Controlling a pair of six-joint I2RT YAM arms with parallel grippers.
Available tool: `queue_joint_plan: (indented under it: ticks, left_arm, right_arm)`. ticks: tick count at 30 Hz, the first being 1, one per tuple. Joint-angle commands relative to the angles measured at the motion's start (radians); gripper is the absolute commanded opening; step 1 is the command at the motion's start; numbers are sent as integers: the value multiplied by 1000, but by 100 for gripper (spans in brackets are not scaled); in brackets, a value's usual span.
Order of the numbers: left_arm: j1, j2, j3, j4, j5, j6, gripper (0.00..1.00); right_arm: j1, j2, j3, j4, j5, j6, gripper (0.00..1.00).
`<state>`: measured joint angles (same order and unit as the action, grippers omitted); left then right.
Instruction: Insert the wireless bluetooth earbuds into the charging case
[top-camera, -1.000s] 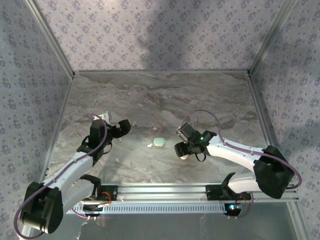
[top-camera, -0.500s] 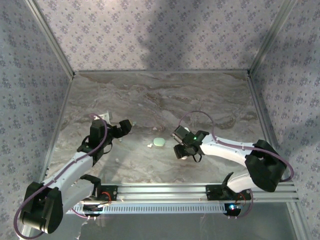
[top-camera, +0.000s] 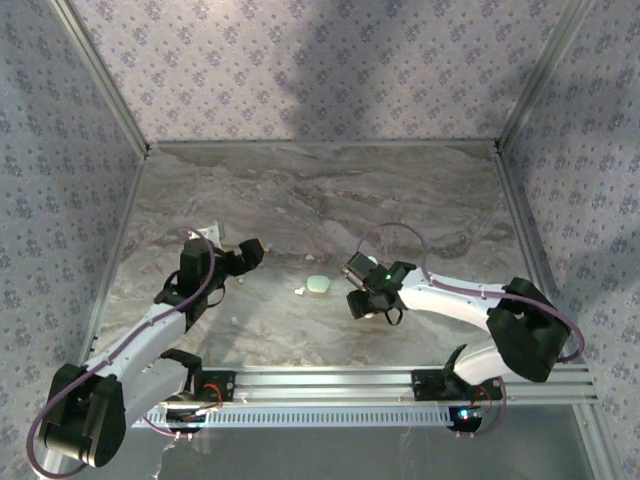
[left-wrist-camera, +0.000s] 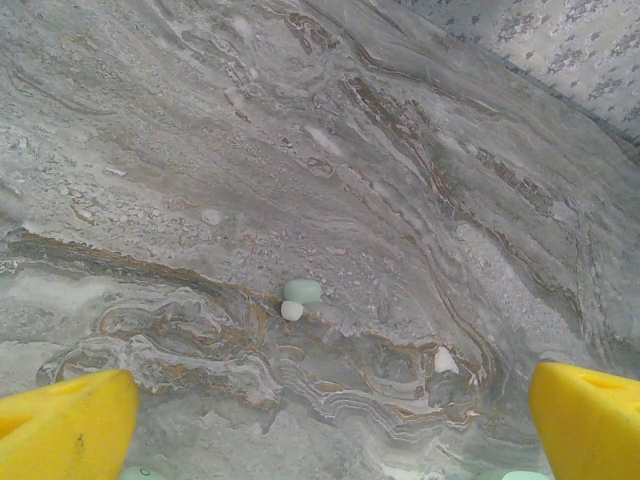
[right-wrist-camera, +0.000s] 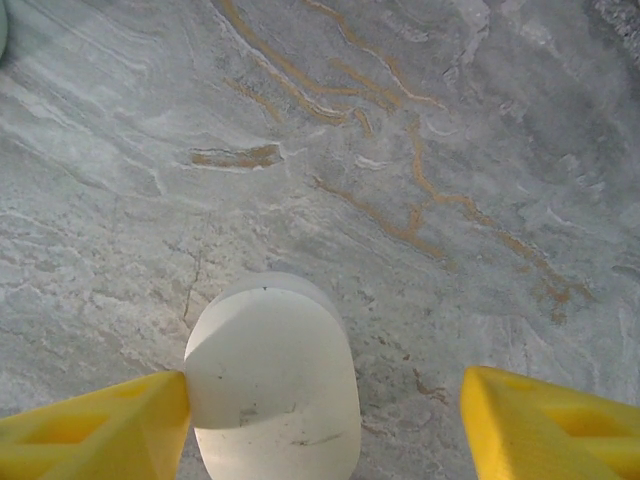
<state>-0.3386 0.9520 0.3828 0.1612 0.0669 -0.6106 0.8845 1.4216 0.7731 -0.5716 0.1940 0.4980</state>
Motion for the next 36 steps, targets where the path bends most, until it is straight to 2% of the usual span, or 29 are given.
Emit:
queue_joint_plan:
  ticks: [1,14,20,27,31,34,36]
  left_arm:
    - [-9,6,32,29,20,22,100]
    - [-13,21,37,34,33,24,100]
    - [-17,28,40,35,34,25,100]
    - [-30,37,41,51,48,26,100]
    - [-89,60,38,108,87,17,100]
    - [-175,99,69,128,103,22,100]
    - [-240,140,89,149,113,29,96]
  right_arm:
    - [8,8,15,-4,-11,16,73]
    - [8,33,14,11,-25,12,62]
    - [7,38,14,13,-30,13,48]
    - [7,24,23,1,-28,20,40]
    - [-18,-27,19,7,-53,31,40]
    - [-68,-72,9,35,-118,30,40]
    - [-110,-99,-1,57,-171,29,40]
